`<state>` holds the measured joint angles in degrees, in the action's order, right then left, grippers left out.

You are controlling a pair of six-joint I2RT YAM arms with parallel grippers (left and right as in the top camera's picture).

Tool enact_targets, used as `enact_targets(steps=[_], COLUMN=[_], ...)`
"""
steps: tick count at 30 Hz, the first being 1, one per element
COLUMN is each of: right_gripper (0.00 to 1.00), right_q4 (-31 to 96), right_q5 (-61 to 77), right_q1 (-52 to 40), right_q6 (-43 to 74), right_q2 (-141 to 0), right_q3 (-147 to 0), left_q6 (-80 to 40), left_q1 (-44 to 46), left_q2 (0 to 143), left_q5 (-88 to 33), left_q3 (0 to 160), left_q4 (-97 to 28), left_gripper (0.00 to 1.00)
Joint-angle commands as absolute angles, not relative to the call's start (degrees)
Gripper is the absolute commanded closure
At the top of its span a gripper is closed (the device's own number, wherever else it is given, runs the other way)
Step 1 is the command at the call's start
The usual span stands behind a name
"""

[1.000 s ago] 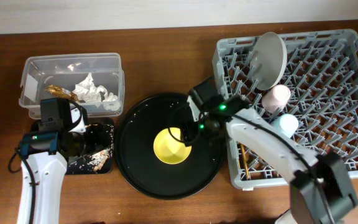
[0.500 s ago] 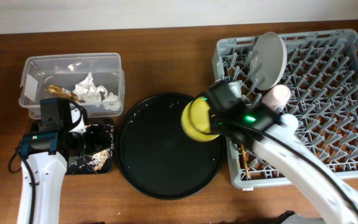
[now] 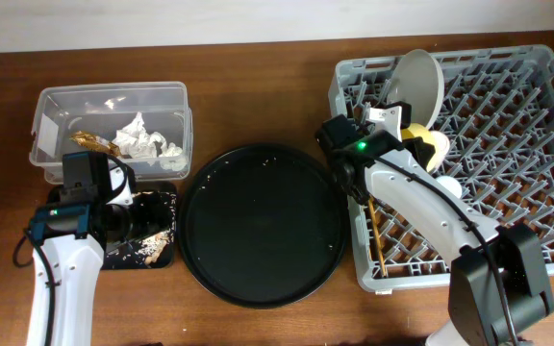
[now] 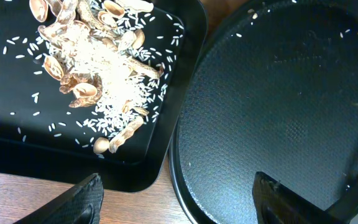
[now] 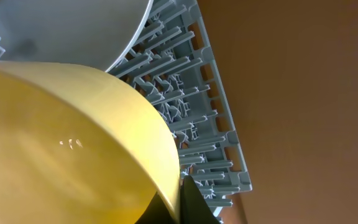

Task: Sort waste into correct bins and load items into the dishwasher rack
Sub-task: 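Grasp the yellow bowl with the right gripper and place it in the rack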

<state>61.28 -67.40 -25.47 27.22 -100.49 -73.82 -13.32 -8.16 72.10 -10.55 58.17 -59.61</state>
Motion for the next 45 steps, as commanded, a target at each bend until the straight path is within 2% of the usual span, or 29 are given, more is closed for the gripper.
enact_targets(steps=[1,6,10,15,22,30,31,32,36,37,38,40,43,45], right_gripper=[0.96,0.96,0.96,0.96,0.96,0.96,0.96,0.91,0.90,0.85,0.63,0.43,0.02,0.01], right_q4=[64.73,72.49,72.27,69.56,66.17,66.83,67.48,70.02,77.69,78.26,78.28,79.20,80.16,79.92], right_q5=[-63.26,-57.28,-56.99,-69.36,-71.40,-63.51,-60.75,-57.30,-45.67,-41.91,-38.30,-33.87,-30.59,-26.48], right_q1=[-25.47,-28.18,-28.91,-28.86,-28.86,-28.88,-28.93,-28.93,-28.97,-28.97,-28.97,-28.97,-28.80,-27.70], right_q6=[30.92,36.97,36.97,36.95,36.88,36.73,36.71,36.71,36.97,36.97,36.93,36.93,36.93,36.91], right_q2=[-100.99,-100.99,-100.99,-100.99,-100.99,-100.99,-100.99,-100.99,-98.76,-96.25,-92.95,-87.61,-75.75,-70.46], right_q3=[-73.78,-73.84,-73.84,-73.95,-73.95,-73.67,-73.69,-73.89,-77.25,-79.00,-80.12,-80.23,-80.23,-80.23], left_q6=[-13.65,-13.65,-13.65,-13.65,-13.65,-13.61,-13.61,-13.61,-13.63,-13.63,-13.63,-13.63,-13.63,-13.15], left_q1=[-8.27,-8.27,-8.27,-8.27,-8.27,-8.27,-8.27,-8.27,-8.27,-8.27,-8.27,-8.27,-8.27,-8.27], left_q2=[71.66,71.66,71.66,71.66,71.66,71.66,71.66,71.66,71.66,71.66,71.66,71.66,71.66,71.66], left_q5=[-11.18,-11.18,-11.18,-11.18,-11.18,-11.16,-11.16,-11.16,-11.18,-11.18,-11.18,-11.18,-11.18,-11.31], left_q3=[58.15,58.15,58.15,58.15,58.15,58.15,58.15,58.15,58.15,58.15,58.15,58.15,58.15,58.15], left_q4=[-59.68,-59.68,-59.70,-59.70,-59.72,-60.14,-60.14,-60.14,-60.14,-60.34,-60.38,-60.53,-60.53,-60.51], left_gripper=[0.24,0.24,0.24,0.24,0.24,0.24,0.24,0.24,0.24,0.24,0.24,0.24,0.24,0.24])
